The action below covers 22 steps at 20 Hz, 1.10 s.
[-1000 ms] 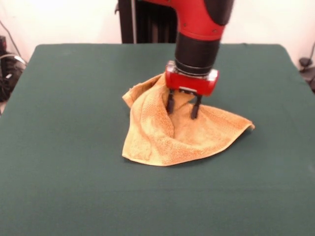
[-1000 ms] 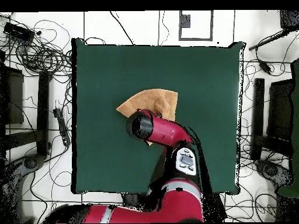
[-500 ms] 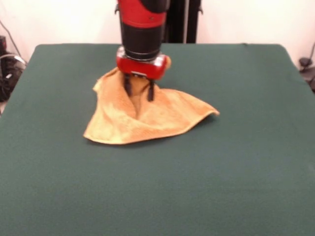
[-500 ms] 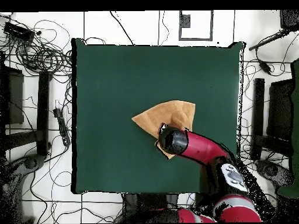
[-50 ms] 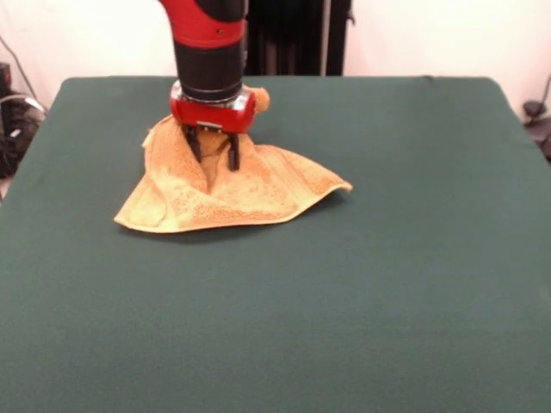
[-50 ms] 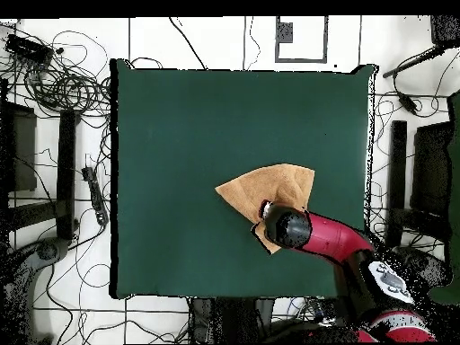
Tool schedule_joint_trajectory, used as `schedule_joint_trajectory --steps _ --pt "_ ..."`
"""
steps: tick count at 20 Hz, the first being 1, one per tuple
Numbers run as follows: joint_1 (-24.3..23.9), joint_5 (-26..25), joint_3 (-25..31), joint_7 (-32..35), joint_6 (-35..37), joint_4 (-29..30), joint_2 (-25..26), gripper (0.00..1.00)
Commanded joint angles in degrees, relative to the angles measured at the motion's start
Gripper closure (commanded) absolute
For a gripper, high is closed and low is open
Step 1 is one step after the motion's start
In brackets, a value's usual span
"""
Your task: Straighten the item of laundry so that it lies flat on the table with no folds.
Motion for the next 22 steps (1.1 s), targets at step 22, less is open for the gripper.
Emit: schedule_joint_trajectory --steps 22 --pt "-24.37 -28.44 19.91 -6.01 0.66 7.75 4.9 0.0"
